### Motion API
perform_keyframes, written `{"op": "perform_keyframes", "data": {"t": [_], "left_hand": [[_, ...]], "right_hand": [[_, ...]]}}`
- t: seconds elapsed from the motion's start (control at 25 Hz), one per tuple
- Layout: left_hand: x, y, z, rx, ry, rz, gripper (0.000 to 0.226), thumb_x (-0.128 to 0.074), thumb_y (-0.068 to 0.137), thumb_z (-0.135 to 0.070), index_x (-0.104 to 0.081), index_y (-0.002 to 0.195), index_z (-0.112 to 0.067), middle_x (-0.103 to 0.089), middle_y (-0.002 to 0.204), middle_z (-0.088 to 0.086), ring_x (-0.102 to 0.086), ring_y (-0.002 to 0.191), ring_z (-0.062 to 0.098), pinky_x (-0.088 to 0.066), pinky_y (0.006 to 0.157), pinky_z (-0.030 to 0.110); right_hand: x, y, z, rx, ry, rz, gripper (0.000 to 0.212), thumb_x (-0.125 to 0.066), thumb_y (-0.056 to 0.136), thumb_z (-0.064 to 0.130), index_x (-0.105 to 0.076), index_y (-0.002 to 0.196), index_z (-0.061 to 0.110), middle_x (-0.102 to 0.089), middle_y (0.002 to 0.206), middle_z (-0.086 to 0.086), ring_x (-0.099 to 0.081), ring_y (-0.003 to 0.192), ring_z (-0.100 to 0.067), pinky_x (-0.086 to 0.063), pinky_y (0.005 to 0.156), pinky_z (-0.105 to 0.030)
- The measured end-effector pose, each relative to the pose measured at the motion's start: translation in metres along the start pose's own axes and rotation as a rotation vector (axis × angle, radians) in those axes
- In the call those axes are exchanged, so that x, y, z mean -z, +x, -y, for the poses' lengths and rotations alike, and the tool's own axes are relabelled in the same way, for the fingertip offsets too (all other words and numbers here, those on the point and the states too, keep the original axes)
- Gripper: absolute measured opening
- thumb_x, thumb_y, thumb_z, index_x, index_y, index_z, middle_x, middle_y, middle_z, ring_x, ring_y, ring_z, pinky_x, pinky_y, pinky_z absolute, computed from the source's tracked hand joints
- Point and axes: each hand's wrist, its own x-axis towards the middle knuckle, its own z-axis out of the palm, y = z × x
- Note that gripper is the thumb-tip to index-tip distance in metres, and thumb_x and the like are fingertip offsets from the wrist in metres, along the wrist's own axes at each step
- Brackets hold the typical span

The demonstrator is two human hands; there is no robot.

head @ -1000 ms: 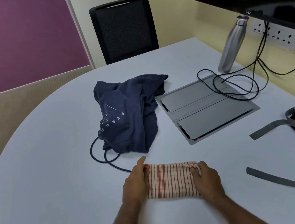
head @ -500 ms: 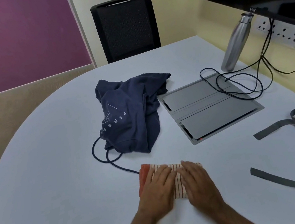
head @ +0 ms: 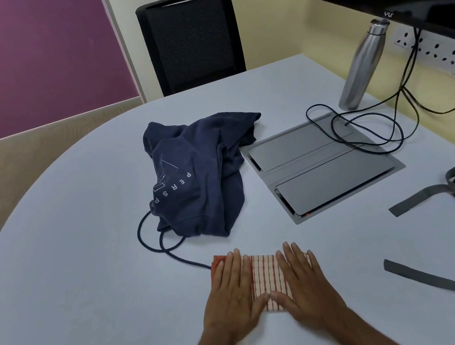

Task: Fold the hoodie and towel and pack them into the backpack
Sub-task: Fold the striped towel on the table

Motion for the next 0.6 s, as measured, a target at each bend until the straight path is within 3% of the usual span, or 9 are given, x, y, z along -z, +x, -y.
{"op": "perform_keyframes", "data": {"t": [0.08, 0.16, 0.28, 0.4, 0.6], "left_hand": [[0.002, -0.002, 0.007, -0.024, -0.163, -0.044, 0.073, -0.032, 0.102, -0.061, -0.033, 0.155, -0.012, -0.029, 0.163, 0.007, -0.019, 0.153, 0.022, -0.015, 0.121, 0.046], [0.008, -0.007, 0.014, 0.034, -0.347, -0.136, 0.060, -0.047, 0.098, -0.051, -0.047, 0.146, -0.015, -0.046, 0.151, 0.002, -0.035, 0.144, 0.015, -0.034, 0.116, 0.047], [0.019, -0.010, 0.013, 0.324, -0.432, -0.328, 0.049, -0.066, 0.087, -0.044, -0.056, 0.130, -0.021, -0.059, 0.125, -0.006, -0.052, 0.115, 0.012, -0.048, 0.099, 0.039], [0.030, -0.005, 0.008, 0.682, -0.512, -0.283, 0.055, -0.076, 0.080, -0.045, -0.053, 0.124, -0.023, -0.058, 0.113, -0.009, -0.057, 0.106, 0.014, -0.051, 0.095, 0.041], [0.033, -0.001, 0.000, 0.835, -0.594, -0.121, 0.049, -0.074, 0.076, -0.043, -0.051, 0.114, -0.023, -0.063, 0.098, -0.009, -0.063, 0.092, 0.014, -0.056, 0.087, 0.042]], "right_hand": [[0.002, 0.001, -0.002, 0.004, 0.037, 0.009, 0.087, -0.018, 0.094, 0.073, -0.015, 0.157, 0.013, -0.005, 0.166, -0.008, 0.007, 0.152, -0.020, 0.001, 0.119, -0.049], [0.007, 0.003, -0.004, -0.001, 0.082, -0.016, 0.085, -0.016, 0.093, 0.071, -0.014, 0.158, 0.017, -0.009, 0.165, -0.003, 0.001, 0.151, -0.018, 0.005, 0.121, -0.044], [0.025, 0.008, -0.006, -0.021, 0.146, -0.012, 0.074, -0.028, 0.093, 0.057, -0.019, 0.155, 0.018, -0.028, 0.159, 0.000, -0.021, 0.147, -0.017, -0.009, 0.122, -0.037], [0.041, 0.011, -0.006, -0.067, 0.170, 0.025, 0.068, -0.047, 0.094, 0.044, -0.024, 0.153, 0.019, -0.036, 0.153, 0.001, -0.031, 0.139, -0.019, -0.023, 0.116, -0.038], [0.045, 0.002, -0.003, -0.201, 0.236, 0.094, 0.065, -0.064, 0.082, 0.048, -0.040, 0.139, 0.027, -0.047, 0.134, 0.006, -0.041, 0.123, -0.017, -0.034, 0.106, -0.036]]}}
